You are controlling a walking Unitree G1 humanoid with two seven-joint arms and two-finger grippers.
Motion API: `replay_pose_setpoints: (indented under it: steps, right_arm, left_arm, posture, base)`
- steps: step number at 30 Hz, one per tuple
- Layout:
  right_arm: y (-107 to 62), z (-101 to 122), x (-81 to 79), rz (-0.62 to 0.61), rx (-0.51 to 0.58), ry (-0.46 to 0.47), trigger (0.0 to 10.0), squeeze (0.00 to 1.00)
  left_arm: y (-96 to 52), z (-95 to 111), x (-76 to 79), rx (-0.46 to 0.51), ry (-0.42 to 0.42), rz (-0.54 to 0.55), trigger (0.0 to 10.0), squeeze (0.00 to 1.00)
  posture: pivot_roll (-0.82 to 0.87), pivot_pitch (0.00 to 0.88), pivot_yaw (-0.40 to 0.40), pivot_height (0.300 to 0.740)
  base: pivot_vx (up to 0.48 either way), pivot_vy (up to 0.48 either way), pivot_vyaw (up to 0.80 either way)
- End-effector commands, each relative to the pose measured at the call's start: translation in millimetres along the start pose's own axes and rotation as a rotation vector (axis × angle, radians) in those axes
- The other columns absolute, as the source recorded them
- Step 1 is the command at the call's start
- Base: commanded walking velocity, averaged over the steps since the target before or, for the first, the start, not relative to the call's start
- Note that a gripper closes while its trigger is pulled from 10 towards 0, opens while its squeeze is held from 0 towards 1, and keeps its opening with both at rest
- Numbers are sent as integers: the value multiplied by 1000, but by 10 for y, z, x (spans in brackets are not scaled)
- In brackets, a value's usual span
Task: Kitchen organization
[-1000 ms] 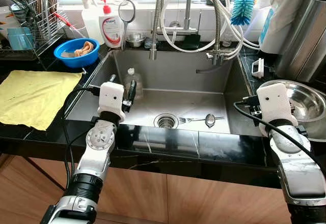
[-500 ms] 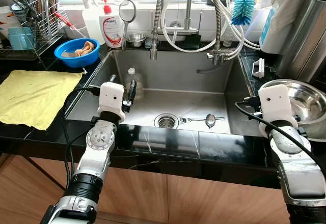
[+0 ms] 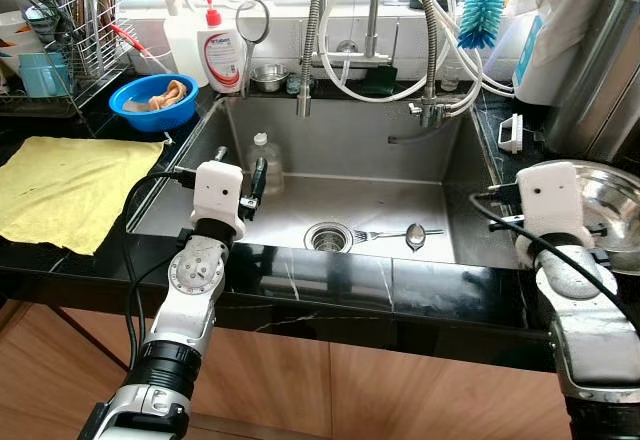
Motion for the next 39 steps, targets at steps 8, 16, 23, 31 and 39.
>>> replay_pose_setpoints:
  steps: [8,16,23,31,39]
  right_arm:
    - [-55,478,-60,29,254,80,0,0]
    - [-155,784,-442,226,414,12,10000,0]
    - [-243,793,-836,460,459,-25,10000,0]
    - [-224,658,-954,503,420,33,10000,0]
    - [-216,447,-1117,602,323,120,10000,0]
  left_arm:
    - [-5,-3,-37,-5,1,7,10000,0]
    - [-22,-11,-8,-5,-7,4,10000,0]
    - [-43,21,-12,17,-41,20,10000,0]
    - [-71,33,-29,30,-50,31,10000,0]
    - [-87,37,-30,31,-47,32,10000,0]
  posture:
    - [-49,0,56,720]
    - [-50,0,47,720]
    - [-35,0,37,720]
    - [-18,0,26,720]
    - [-15,0,22,720]
  base:
    - [0,0,0]
    - [0,0,0]
    - [0,0,0]
    - [0,0,0]
    - [0,0,0]
Point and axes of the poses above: a point about 5 cm out from each wrist's last joint towards the gripper, its own y axis pointing out of the wrist towards the gripper, its own z axis along the axis of the wrist's last joint, x = y × z, the point moved 2 cm from there along y, pointing out of the wrist towards the gripper, and after that the axes turned 13 degrees about y, right-handed, at the moved point
